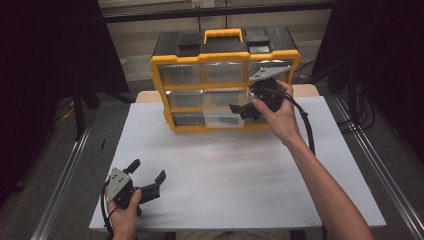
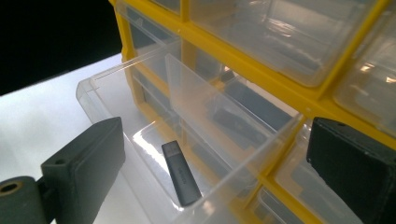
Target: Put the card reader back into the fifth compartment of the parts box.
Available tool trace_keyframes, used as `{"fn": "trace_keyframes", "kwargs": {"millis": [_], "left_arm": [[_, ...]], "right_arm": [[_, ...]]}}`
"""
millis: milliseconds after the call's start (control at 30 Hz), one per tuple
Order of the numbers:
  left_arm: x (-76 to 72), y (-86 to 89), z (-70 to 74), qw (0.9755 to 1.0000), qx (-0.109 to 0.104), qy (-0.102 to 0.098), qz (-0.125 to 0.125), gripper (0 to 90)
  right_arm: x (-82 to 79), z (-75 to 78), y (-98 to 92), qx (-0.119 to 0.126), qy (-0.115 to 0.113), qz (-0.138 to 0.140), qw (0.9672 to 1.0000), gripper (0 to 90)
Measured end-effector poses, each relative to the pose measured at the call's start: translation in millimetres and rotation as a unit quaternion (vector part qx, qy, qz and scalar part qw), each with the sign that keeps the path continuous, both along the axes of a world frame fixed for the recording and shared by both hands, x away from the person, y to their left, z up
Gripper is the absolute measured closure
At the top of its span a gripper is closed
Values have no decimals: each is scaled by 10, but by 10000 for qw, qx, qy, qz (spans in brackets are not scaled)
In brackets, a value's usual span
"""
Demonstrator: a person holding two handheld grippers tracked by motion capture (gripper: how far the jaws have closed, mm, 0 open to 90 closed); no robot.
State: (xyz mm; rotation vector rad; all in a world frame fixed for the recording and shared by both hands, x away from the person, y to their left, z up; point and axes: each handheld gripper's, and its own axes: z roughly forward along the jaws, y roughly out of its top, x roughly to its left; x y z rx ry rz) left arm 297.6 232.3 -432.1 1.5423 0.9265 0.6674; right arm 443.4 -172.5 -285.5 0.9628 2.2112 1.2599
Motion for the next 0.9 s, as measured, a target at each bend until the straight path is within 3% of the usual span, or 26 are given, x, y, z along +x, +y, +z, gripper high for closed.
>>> {"fn": "trace_keyframes", "kwargs": {"millis": [67, 167, 267, 367, 500, 533, 900], "left_arm": [[-5, -1, 11, 10000, -13, -20, -22, 31], [-3, -8, 14, 10000, -34, -32, -40, 31], [2, -7, 8, 10000, -86, -5, -50, 31], [2, 9, 4, 10000, -82, 24, -33, 31], [-12, 22, 22, 9999, -158, -37, 0, 31], [-14, 28, 25, 9999, -134, -56, 11, 29], [-22, 25, 26, 9999, -134, -56, 52, 29]], "right_arm": [[-60, -30, -55, 196, -117, -99, 9997, 37], [-97, -56, -89, 238, -162, -141, 9995, 37], [-178, -113, -144, 161, -402, -557, 9975, 40], [-240, -167, -184, 362, -310, -559, 9973, 37], [-300, -230, -219, 415, -469, -728, 9954, 16], [-337, -263, -260, 559, -502, -834, 9937, 19], [-528, -468, -382, 723, -688, -1084, 9891, 13]]}}
